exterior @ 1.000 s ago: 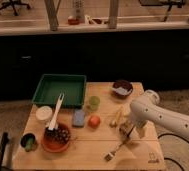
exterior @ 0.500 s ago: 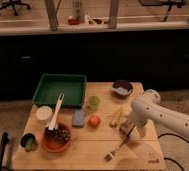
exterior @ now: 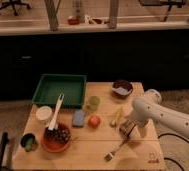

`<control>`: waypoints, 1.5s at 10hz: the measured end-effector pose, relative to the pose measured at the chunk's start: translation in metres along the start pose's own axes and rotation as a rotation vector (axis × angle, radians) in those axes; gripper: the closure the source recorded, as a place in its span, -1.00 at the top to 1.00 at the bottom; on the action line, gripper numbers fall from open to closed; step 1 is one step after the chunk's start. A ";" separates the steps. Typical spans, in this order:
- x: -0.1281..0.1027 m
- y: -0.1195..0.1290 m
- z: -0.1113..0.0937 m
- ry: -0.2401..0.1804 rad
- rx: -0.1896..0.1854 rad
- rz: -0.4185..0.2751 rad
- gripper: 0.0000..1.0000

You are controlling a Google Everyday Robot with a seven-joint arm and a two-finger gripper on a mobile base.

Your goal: Place eraser in plastic cup

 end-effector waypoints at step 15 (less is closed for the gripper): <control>0.012 -0.012 0.034 -0.057 -0.039 -0.136 -0.49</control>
